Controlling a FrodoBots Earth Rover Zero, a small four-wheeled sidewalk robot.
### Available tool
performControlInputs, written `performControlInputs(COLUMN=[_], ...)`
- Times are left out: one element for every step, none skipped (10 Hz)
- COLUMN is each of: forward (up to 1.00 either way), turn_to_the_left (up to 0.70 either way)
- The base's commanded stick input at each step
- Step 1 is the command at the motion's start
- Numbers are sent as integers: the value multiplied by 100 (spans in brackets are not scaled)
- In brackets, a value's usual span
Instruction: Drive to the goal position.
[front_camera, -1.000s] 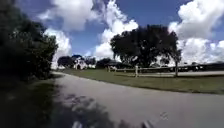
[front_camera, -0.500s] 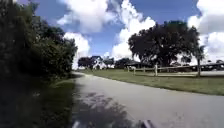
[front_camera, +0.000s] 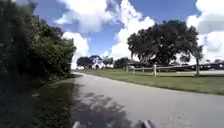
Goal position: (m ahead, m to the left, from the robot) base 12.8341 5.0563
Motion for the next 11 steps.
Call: performControlInputs(forward=[70,70,70,70,70,70,70,70,70,70,70], turn_to_the_left=[0,0,0,0,0,0,0,0,0,6,24])
